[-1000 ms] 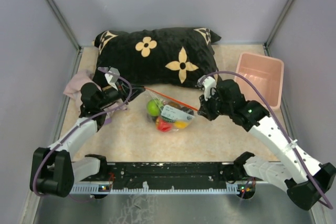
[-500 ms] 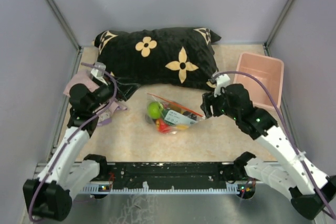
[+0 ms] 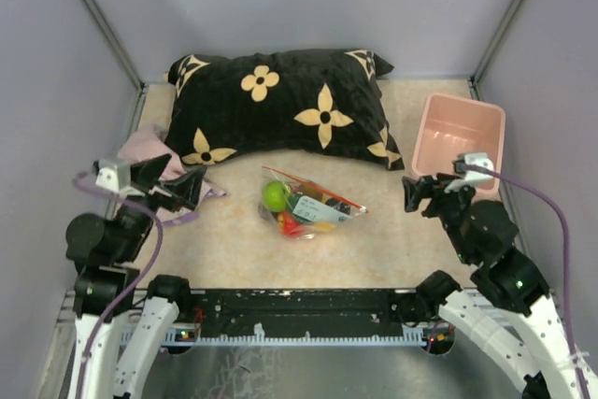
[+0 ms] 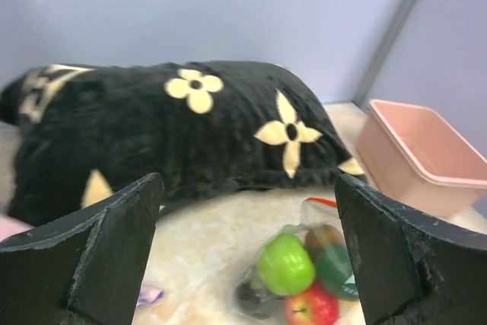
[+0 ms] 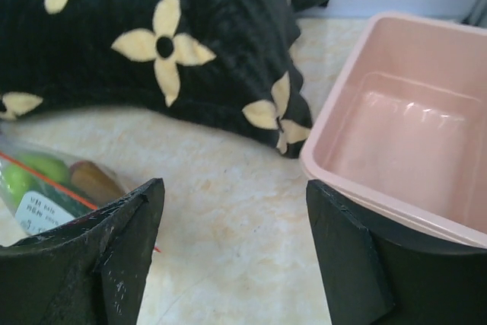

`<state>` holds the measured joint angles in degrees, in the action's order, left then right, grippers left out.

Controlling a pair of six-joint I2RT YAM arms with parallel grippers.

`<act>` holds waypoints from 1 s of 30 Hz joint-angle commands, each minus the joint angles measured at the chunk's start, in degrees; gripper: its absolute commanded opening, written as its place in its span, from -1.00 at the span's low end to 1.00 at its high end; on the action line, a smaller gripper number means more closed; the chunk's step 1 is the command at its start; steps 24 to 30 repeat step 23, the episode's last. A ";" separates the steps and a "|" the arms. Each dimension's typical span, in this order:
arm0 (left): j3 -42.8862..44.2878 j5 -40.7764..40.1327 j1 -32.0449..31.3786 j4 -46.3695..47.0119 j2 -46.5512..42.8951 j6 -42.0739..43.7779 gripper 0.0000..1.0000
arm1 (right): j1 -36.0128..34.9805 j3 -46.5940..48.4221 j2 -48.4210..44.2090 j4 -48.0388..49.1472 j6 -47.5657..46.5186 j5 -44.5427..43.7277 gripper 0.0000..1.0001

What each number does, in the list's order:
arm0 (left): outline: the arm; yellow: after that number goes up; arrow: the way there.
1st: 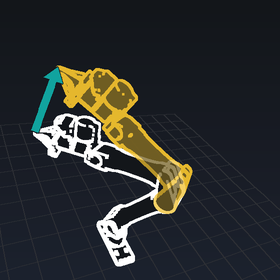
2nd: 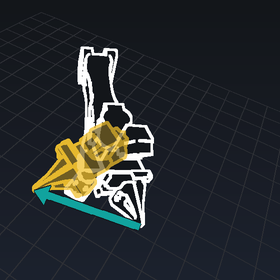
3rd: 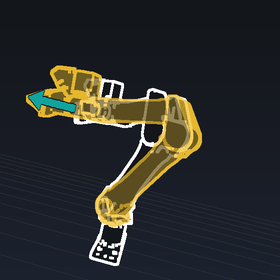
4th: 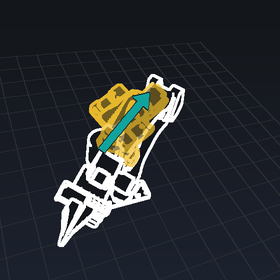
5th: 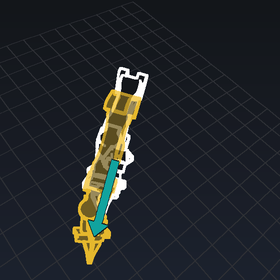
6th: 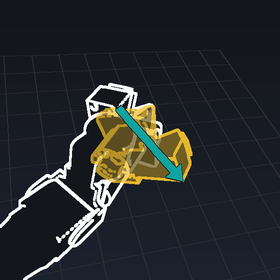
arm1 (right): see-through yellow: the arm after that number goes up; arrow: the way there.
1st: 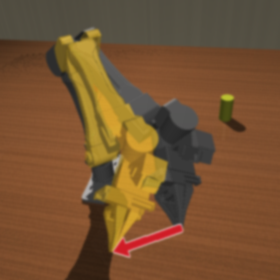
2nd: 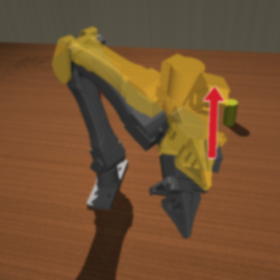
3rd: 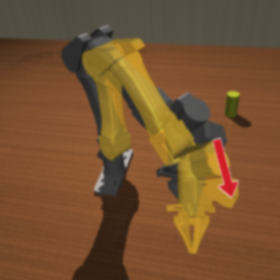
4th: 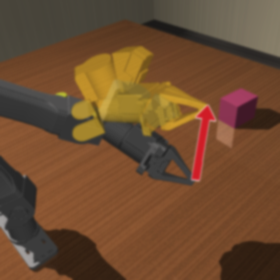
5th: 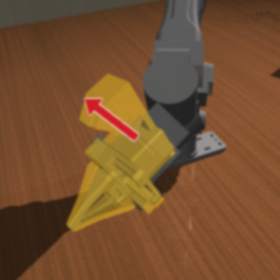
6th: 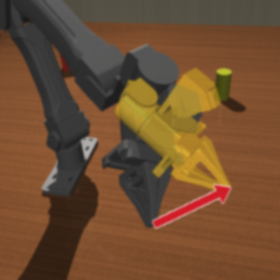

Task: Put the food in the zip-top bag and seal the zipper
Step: Reset both arms

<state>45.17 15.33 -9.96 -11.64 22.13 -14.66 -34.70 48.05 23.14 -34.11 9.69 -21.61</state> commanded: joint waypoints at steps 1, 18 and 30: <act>-1.63 -14.55 0.29 -5.91 -9.27 3.40 1.00 | 0.24 -1.04 -8.46 1.42 0.61 -12.19 0.51; -12.77 -17.93 0.30 -0.03 -18.82 2.07 1.00 | 0.24 -5.90 -19.34 3.87 -1.87 -13.93 0.53; -12.97 -17.52 0.29 0.09 -18.75 2.02 1.00 | 0.24 -6.49 -19.60 4.32 -1.78 -13.95 0.53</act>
